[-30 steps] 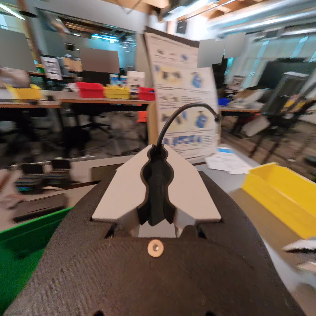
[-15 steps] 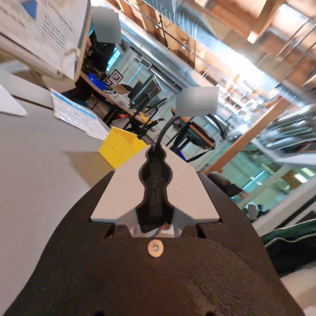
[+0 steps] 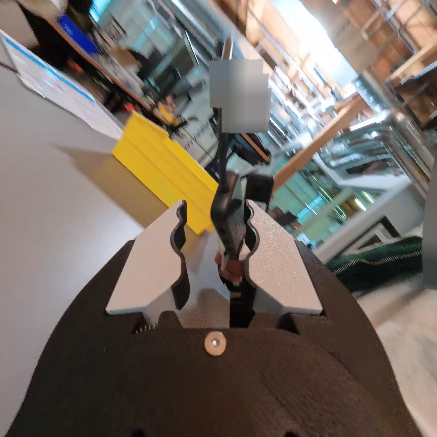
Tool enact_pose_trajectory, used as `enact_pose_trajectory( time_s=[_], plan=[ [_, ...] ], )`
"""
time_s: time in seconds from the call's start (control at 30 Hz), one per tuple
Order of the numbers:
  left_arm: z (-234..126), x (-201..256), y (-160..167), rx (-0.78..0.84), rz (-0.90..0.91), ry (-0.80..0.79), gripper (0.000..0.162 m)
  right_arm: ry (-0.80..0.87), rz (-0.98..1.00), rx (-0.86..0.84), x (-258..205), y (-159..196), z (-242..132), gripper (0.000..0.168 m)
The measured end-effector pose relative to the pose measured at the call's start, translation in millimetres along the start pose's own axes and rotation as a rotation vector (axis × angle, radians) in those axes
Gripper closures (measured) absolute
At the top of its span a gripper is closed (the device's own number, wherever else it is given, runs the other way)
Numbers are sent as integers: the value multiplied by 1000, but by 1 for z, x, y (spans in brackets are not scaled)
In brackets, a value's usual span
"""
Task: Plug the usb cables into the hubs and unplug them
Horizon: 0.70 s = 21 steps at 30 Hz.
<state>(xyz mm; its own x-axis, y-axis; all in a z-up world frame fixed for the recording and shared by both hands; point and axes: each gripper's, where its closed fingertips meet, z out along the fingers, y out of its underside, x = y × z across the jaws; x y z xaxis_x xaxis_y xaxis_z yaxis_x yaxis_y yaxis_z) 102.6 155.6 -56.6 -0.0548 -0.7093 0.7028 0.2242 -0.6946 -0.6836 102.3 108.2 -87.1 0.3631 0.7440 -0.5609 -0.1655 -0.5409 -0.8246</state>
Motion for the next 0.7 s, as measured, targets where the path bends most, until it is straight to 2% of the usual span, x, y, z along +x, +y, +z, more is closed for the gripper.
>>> enact_pose_trajectory(
  time_s=[0.07,0.13,0.27,0.33,0.4,0.47,0.57,0.7],
  plan=[
    [4,4,18,-110,-27,66,119,-34,30,5,-3,-1,-1,158],
    [5,11,23,-127,-6,118,147,-24,42,3,1,0,-3,158],
    [5,12,26,-134,11,110,150,-6,33,45,6,-7,-9,155],
    [6,4,23,-97,15,49,151,77,1,73,17,-12,-12,148],
    [5,-6,17,-26,-60,-4,151,190,-85,118,29,-23,-19,127],
    [0,-14,8,78,-229,3,151,294,-228,133,35,-32,-27,104],
    [-6,-26,5,185,-464,15,151,394,-461,58,38,-31,-29,91],
    [4,-17,20,122,-512,47,151,412,-622,-41,35,-18,-17,87]
  ],
)
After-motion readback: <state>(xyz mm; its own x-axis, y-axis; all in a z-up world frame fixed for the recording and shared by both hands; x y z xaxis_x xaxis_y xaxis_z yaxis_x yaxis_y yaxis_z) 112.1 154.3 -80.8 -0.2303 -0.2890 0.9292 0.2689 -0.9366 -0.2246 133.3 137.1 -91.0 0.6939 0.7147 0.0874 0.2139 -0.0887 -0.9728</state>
